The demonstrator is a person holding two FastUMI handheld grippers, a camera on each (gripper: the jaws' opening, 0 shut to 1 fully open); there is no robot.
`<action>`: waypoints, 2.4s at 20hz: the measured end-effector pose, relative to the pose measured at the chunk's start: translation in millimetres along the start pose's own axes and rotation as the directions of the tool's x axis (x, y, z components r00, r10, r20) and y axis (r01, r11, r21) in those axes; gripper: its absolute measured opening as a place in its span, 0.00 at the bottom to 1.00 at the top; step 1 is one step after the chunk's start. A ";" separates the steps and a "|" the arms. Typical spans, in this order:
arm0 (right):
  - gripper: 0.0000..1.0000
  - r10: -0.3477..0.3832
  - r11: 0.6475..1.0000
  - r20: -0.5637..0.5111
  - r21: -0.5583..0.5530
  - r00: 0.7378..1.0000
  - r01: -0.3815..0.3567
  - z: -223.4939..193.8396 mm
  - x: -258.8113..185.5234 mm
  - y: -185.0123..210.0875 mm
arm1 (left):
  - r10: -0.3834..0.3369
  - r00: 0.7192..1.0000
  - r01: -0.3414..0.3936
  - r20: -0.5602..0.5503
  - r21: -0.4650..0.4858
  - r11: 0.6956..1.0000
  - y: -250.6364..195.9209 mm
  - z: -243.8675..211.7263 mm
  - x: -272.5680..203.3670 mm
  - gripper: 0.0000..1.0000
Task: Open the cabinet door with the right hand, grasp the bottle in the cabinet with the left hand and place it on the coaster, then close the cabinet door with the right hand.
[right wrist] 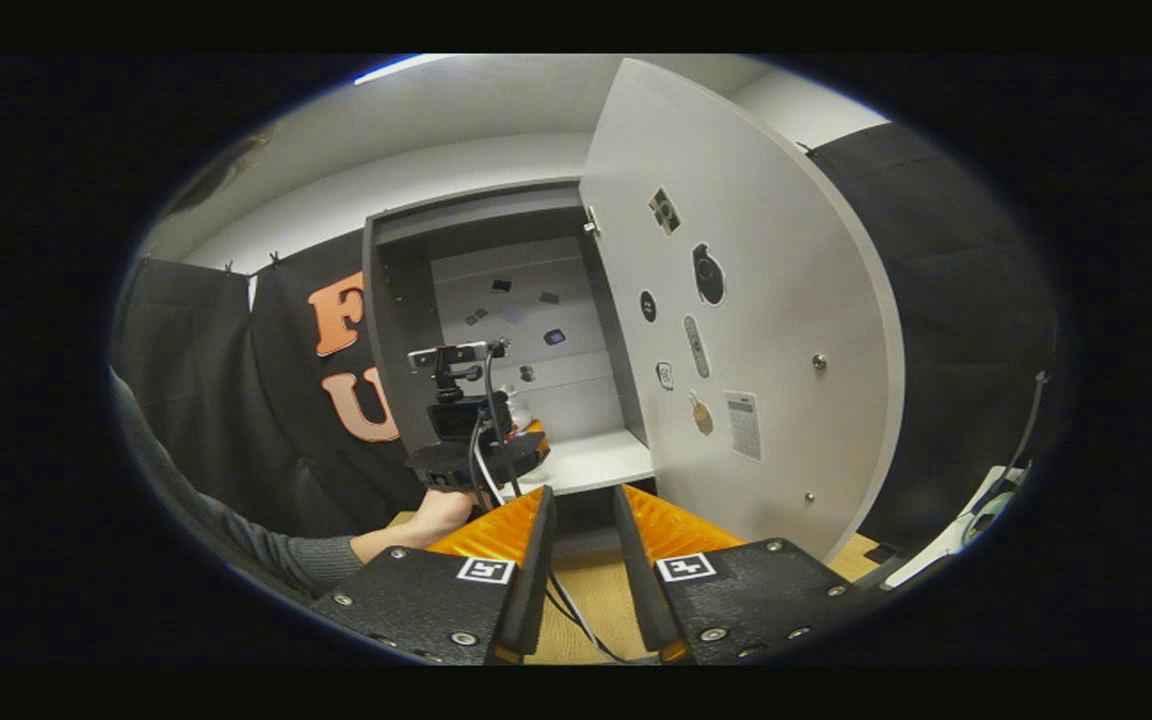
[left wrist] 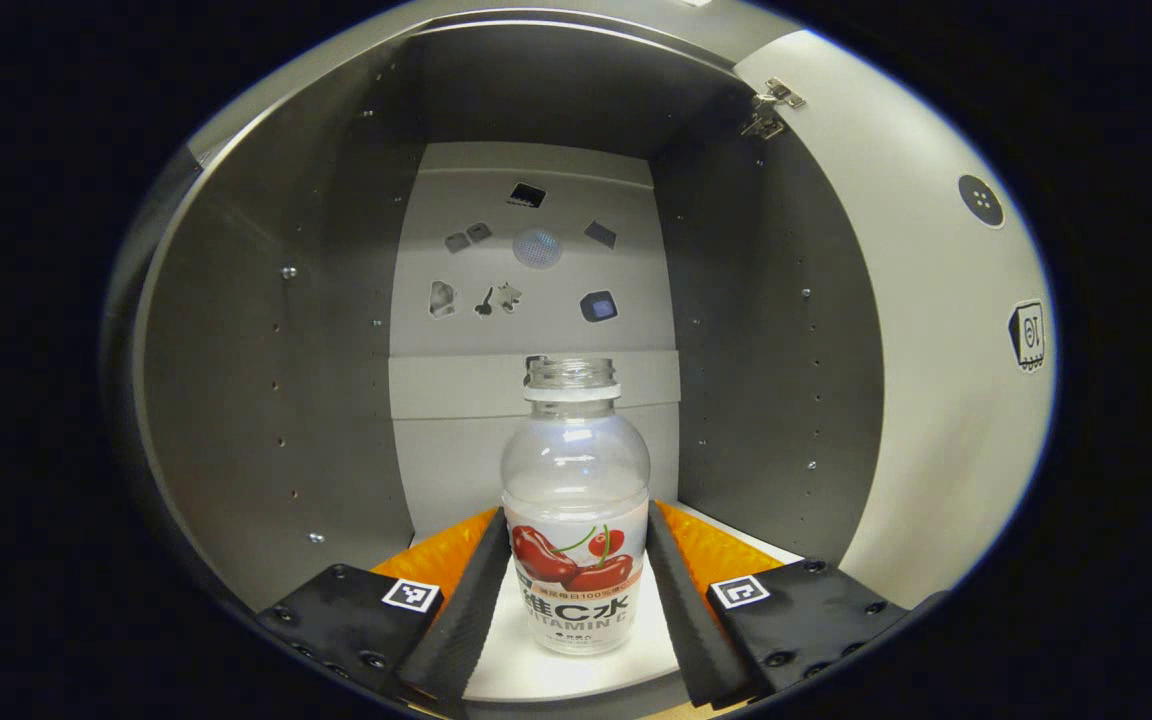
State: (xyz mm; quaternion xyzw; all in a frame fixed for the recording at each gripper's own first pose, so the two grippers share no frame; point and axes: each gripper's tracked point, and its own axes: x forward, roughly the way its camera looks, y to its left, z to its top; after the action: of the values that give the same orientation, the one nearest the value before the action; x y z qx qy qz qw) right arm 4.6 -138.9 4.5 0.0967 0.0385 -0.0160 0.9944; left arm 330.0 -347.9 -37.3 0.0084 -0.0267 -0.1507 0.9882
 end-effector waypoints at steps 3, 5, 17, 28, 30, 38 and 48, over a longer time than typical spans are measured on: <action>0.37 0.030 0.999 -0.018 0.014 0.999 -0.030 -5.0 -3.3 3.2 | -0.002 1.000 0.002 0.009 0.005 1.000 3.0 1.8 -29.9 0.83; 0.37 0.046 0.999 -0.030 0.013 0.999 -0.045 -14.3 -14.1 4.2 | 0.005 1.000 -0.005 0.008 0.004 1.000 9.0 4.5 -48.9 0.83; 0.51 0.129 0.992 -0.051 -0.009 0.990 -0.130 -35.3 -65.3 9.3 | 0.102 0.994 -0.102 -0.027 0.003 0.995 49.9 -35.0 -177.9 0.82; 0.48 0.160 0.987 -0.111 0.052 0.981 -0.155 -53.9 -83.4 -12.9 | 0.170 0.980 -0.169 -0.104 0.013 0.985 63.9 -128.2 -257.7 0.84; 0.48 0.154 0.988 -0.137 0.053 0.979 -0.148 -60.4 -84.1 -18.1 | 0.182 0.976 -0.180 -0.118 0.027 0.983 65.4 -150.2 -269.9 0.84; 0.48 0.134 0.991 -0.231 0.055 0.964 -0.125 -90.5 -80.5 -20.3 | 0.226 0.957 -0.223 -0.183 0.038 0.974 84.4 -232.2 -296.0 0.83; 0.48 0.145 0.989 -0.349 0.016 0.926 -0.149 -135.2 -78.8 2.0 | 0.249 0.930 -0.249 -0.270 0.035 0.968 98.5 -308.7 -315.6 0.85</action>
State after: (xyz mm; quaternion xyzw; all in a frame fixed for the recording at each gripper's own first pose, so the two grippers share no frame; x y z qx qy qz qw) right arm -83.8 -108.9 -121.1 0.0952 0.2071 0.0761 0.9707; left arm 75.5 -157.2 -358.9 0.0255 0.1087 -0.0216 0.9935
